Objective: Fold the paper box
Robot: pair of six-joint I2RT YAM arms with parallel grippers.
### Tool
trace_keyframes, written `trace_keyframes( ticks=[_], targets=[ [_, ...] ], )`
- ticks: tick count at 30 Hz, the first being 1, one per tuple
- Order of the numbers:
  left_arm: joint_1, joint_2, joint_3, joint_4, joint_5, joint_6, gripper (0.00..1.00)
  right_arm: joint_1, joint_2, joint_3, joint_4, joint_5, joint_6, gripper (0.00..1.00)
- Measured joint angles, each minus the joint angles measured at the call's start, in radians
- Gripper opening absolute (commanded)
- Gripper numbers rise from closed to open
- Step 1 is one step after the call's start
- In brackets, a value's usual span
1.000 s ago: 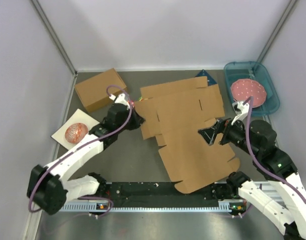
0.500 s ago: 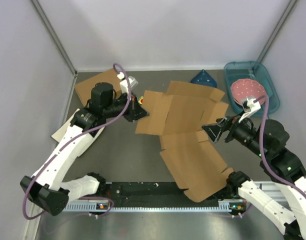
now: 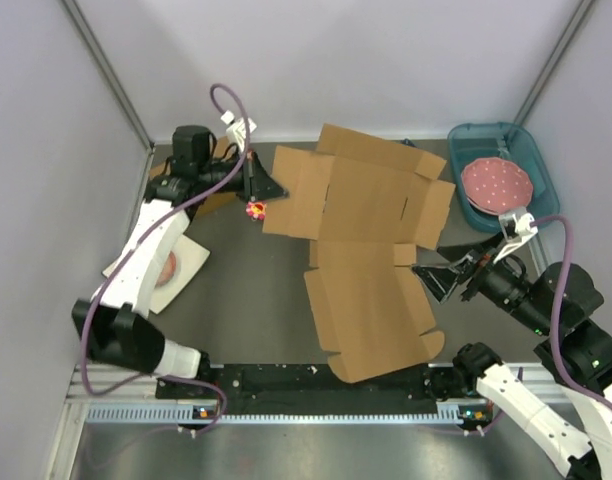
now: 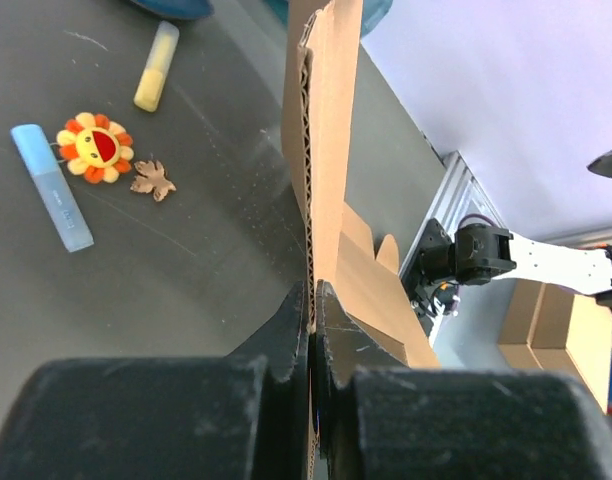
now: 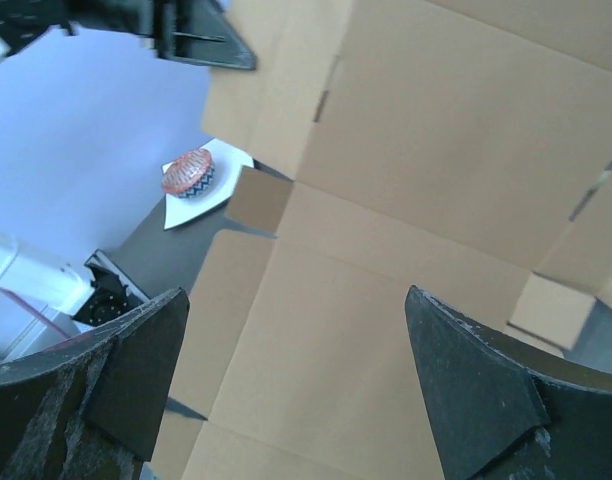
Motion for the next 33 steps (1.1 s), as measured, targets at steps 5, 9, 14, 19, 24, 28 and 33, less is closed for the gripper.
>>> trace_keyframes(
  ticks=[5, 9, 14, 19, 24, 28, 33],
  targets=[
    [0.008, 0.236, 0.035, 0.022, 0.095, 0.024, 0.0, 0.0, -0.042, -0.038, -0.009, -0.033, 0.007, 0.9],
    [0.022, 0.399, 0.052, 0.016, 0.104, 0.056, 0.0, 0.0, -0.054, -0.052, -0.038, -0.05, 0.006, 0.9],
    [0.017, 0.439, 0.076, -0.048, 0.027, 0.119, 0.0, 0.0, -0.065, -0.085, -0.053, -0.024, -0.001, 0.9],
    [-0.048, 0.439, 0.109, -0.1, -0.212, 0.197, 0.0, 0.0, -0.005, -0.108, -0.063, 0.026, -0.005, 0.89],
    [-0.139, 0.439, 0.111, -0.138, -0.576, 0.301, 0.0, 0.0, 0.072, -0.109, -0.069, 0.046, -0.004, 0.89],
    [-0.174, 0.429, 0.085, -0.117, -0.825, 0.402, 0.0, 0.0, 0.085, -0.109, -0.069, 0.05, -0.004, 0.89],
    [-0.164, 0.37, -0.014, -0.05, -0.949, 0.46, 0.0, 0.0, 0.086, -0.109, -0.068, 0.05, -0.003, 0.89]
  ],
)
